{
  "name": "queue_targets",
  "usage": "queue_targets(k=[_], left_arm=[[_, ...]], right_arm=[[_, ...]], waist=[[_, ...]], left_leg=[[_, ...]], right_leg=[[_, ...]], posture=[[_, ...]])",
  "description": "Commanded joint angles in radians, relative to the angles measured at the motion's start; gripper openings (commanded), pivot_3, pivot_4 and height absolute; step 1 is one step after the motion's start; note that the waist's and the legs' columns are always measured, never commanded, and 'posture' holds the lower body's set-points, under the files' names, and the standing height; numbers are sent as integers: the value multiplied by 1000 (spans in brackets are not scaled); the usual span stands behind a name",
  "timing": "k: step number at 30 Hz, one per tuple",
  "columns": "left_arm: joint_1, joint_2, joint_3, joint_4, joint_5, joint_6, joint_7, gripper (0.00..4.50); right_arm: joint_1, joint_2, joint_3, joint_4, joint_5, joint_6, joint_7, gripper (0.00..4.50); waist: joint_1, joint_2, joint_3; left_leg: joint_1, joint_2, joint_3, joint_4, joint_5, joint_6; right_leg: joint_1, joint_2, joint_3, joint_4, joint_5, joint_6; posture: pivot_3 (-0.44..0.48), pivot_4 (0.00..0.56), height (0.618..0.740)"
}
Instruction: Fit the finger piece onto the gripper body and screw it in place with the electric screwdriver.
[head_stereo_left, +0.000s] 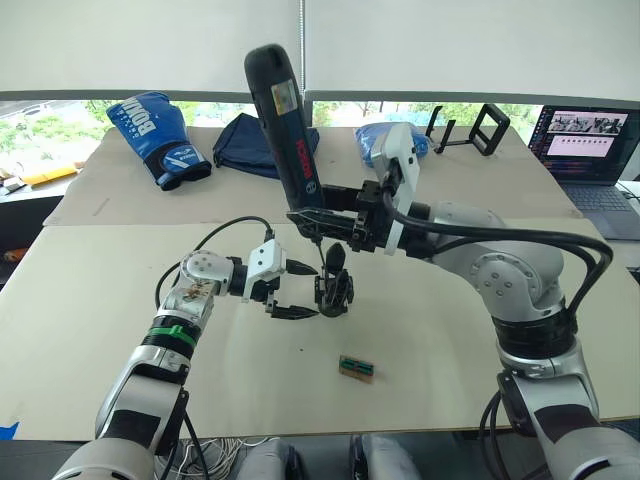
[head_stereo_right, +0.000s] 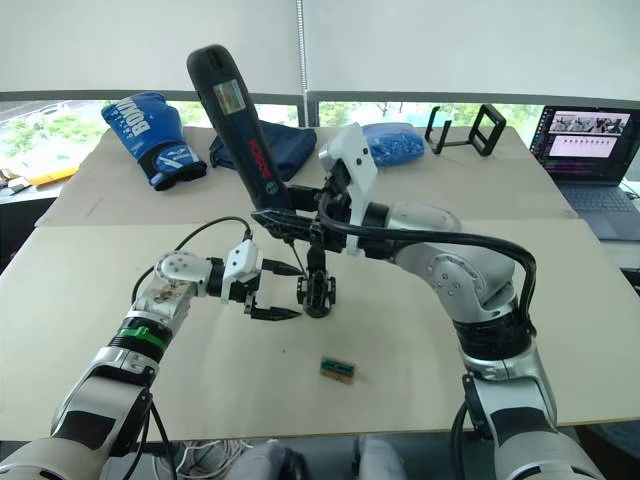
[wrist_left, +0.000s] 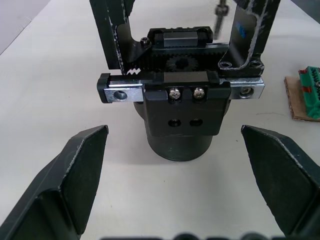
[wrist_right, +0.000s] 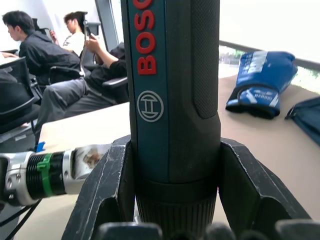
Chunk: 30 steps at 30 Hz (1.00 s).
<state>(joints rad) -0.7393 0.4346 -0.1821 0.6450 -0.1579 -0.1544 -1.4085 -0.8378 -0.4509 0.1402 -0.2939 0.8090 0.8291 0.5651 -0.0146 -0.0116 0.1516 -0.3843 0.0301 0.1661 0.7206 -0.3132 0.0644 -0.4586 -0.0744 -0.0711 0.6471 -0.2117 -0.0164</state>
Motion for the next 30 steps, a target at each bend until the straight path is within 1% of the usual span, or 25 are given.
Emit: queue_targets(k=[1,30], left_arm=[[-26,-4,3,-3,2,-22,-5,4500],[-26,-13,3,-17,13,-32,-8,4500]], right_arm=[[-14,15,-51,-59,19,-9,11,1897],[4,31,-47,-35,-53,-25,53,1897]], waist=[[0,0,0],[0,0,0]], left_leg=[[0,0,0,0,0,0],[0,0,0,0,0,0]], right_leg=[[0,0,0,0,0,0],[0,0,0,0,0,0]], posture=[[0,150,740],[0,150,740]])
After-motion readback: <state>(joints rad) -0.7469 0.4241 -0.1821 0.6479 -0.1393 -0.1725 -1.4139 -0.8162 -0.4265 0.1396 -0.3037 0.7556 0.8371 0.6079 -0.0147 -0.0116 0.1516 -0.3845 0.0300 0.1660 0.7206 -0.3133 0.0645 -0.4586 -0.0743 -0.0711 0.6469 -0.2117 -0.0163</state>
